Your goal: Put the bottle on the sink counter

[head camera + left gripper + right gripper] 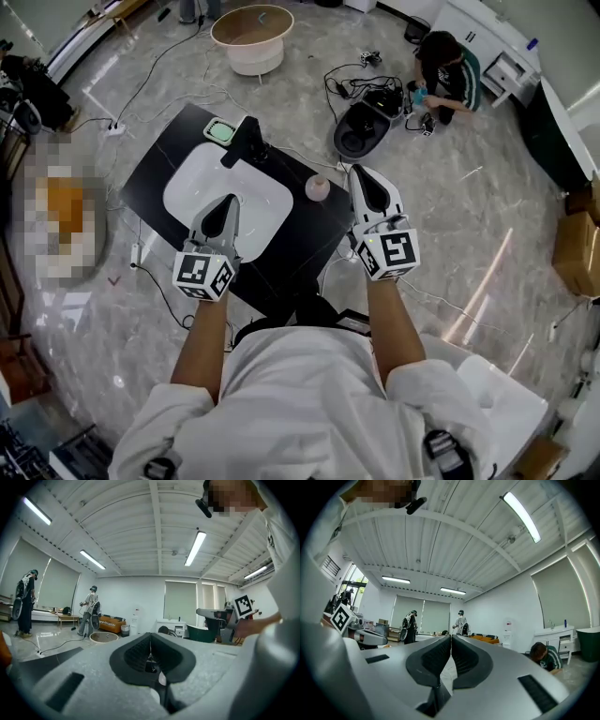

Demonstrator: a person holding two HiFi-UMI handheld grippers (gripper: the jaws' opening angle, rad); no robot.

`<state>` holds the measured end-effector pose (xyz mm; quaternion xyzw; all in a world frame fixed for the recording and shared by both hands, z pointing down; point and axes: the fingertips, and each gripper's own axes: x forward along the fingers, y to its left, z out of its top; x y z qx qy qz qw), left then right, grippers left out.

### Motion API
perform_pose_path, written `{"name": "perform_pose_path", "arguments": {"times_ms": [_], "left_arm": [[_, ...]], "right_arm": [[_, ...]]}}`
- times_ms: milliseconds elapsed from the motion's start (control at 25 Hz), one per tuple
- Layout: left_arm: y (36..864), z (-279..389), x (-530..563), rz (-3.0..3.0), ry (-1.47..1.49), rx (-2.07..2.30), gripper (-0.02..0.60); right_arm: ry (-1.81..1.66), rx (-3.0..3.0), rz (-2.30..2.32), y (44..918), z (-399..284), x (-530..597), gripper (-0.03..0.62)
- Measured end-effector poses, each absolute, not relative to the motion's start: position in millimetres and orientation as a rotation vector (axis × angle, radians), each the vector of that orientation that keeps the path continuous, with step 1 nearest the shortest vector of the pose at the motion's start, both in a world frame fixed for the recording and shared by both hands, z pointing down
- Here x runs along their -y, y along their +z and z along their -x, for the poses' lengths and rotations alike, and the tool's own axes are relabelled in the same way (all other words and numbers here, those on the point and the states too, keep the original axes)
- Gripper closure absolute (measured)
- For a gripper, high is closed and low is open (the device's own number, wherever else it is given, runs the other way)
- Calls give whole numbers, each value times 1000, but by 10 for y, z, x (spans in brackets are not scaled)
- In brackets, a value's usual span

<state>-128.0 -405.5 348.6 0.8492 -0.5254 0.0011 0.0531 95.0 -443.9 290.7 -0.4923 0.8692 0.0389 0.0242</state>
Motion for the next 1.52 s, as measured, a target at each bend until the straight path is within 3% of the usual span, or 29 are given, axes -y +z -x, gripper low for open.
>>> {"name": "perform_pose_path", "arguments": {"times_ms": [280, 680, 1120, 1520], "left_arm": [[3412, 1568, 3289, -2634, -49, 1511, 566], [3834, 2044, 2239, -2567, -48, 1445, 566], [3772, 1971, 1289, -2608, -12, 1506, 566], [3859, 1252, 20, -2614, 59, 1416, 566]], "right_arm": [[148, -2681, 1622, 2734, -877, 3421, 579], [-40, -2720, 1659, 3249, -478, 2122, 579], [-38, -2737, 1559, 3345, -394, 1282, 579], [-126, -2738, 1528, 3539, -949, 42, 580]]}}
